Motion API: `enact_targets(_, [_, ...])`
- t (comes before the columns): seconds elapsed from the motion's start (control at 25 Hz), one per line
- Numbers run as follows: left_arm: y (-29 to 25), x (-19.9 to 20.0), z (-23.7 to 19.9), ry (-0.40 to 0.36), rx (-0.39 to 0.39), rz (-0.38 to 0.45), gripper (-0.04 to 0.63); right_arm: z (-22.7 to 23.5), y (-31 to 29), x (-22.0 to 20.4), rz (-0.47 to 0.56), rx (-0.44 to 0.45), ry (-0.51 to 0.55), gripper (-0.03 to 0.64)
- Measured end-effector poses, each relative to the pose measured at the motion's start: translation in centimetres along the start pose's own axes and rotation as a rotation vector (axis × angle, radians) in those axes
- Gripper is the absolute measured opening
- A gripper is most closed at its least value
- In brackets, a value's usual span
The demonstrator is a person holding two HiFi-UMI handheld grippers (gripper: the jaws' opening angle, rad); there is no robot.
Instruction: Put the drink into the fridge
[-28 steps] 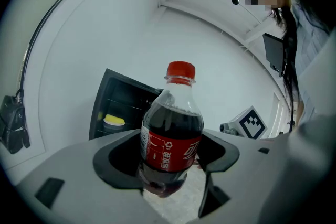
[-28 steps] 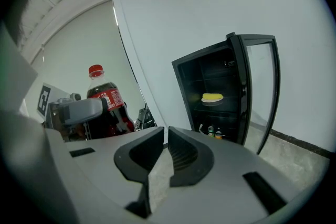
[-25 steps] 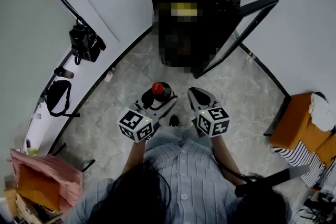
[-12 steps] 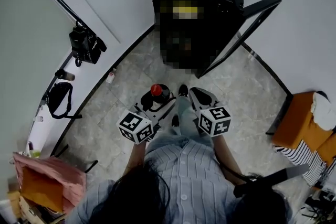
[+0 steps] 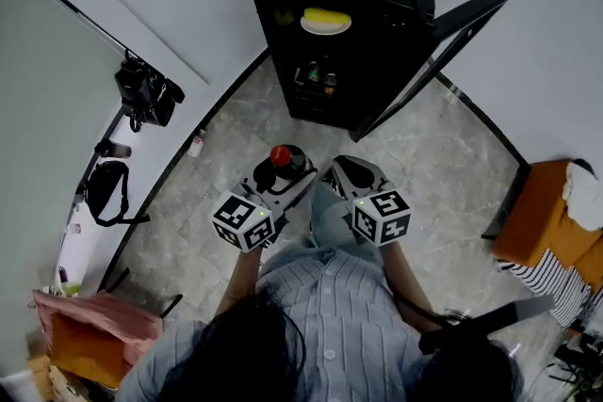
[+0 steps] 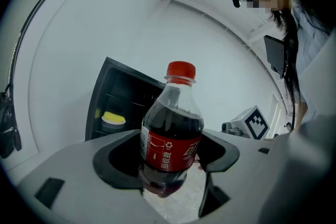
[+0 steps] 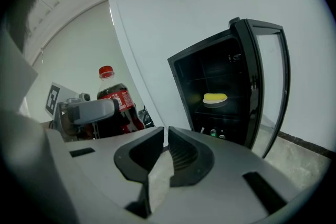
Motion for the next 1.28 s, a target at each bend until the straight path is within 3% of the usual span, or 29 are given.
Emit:
enact_targets(0.72, [-11.0,1.4,-9.2,-0.045,-0.031,-0.082,0.323,6.3,-5.8,0.7,-0.059,-0.039,-0.091,0.035])
enact_targets(1.28, [-18.8,0.3,-14.5,-0.080,-0.079,-0.128,0.324,10.3,-11.1,0.6,-0.065,-0.068,-0.056,0.035])
Point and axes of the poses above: the fingertips, and each gripper's own axes: y backward along the fingers, z to its right, x out of its top, the point moved 9 cm from there along y, backward along the fingers
